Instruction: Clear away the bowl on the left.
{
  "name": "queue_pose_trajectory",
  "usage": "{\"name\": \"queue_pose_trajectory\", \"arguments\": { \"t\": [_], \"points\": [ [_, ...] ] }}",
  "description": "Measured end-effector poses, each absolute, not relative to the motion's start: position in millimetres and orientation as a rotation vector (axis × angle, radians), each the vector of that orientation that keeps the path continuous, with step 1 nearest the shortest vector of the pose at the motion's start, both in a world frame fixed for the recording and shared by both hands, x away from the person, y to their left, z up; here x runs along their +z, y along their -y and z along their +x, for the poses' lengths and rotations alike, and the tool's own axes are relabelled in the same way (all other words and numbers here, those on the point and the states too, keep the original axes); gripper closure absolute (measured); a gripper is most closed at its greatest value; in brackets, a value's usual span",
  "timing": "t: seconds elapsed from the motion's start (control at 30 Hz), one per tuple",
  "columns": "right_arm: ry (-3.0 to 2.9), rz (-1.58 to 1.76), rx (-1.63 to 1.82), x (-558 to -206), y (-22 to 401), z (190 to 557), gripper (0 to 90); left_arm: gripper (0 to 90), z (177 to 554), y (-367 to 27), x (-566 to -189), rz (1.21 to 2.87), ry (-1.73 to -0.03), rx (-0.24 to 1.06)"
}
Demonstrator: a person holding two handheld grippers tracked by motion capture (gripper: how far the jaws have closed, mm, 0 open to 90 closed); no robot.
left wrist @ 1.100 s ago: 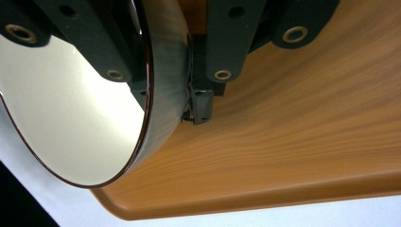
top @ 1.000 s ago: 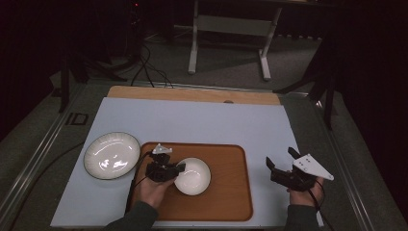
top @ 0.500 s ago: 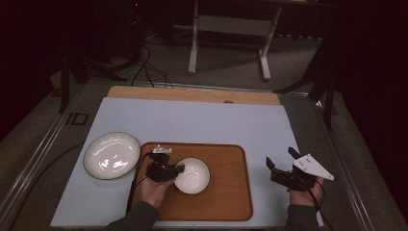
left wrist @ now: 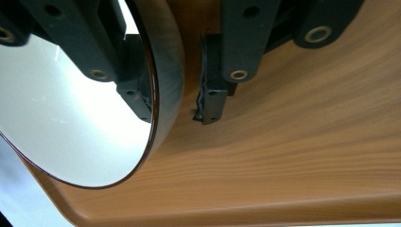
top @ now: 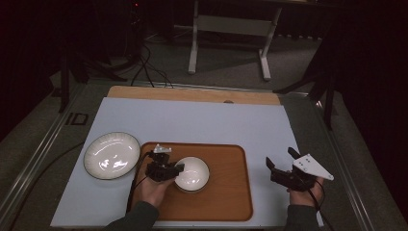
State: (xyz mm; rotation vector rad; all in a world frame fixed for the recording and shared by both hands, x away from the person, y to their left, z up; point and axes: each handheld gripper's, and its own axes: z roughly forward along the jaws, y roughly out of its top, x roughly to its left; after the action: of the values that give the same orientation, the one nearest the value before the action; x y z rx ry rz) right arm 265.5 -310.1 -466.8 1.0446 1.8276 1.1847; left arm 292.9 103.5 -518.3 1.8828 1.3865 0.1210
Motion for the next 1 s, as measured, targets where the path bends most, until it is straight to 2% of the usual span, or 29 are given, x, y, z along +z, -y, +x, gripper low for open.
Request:
{"name": "queue_pose_trajectory", "arguments": {
  "t": [0.33, 0.5, 0.73, 0.77, 1.0],
  "points": [
    [-1.829, 1.044, 1.186, -467, 310, 266, 13.7, 53.7, 292, -110, -509, 1.855, -1.374, 0.145],
    [-1.829, 1.043, 1.186, -467, 310, 266, 13.8, 50.4, 290, -119, -496, 1.844, -1.354, 0.2],
    [-1.83, 1.043, 1.187, -467, 311, 266, 13.7, 49.0, 285, -132, -478, 1.829, -1.358, 0.358],
    [-1.829, 1.042, 1.187, -467, 311, 266, 13.7, 49.0, 283, -137, -471, 1.841, -1.347, 0.449],
    [-1.827, 1.046, 1.187, -466, 311, 265, 13.7, 48.0, 277, -168, -455, 1.781, -1.357, 0.571]
  ]
}}
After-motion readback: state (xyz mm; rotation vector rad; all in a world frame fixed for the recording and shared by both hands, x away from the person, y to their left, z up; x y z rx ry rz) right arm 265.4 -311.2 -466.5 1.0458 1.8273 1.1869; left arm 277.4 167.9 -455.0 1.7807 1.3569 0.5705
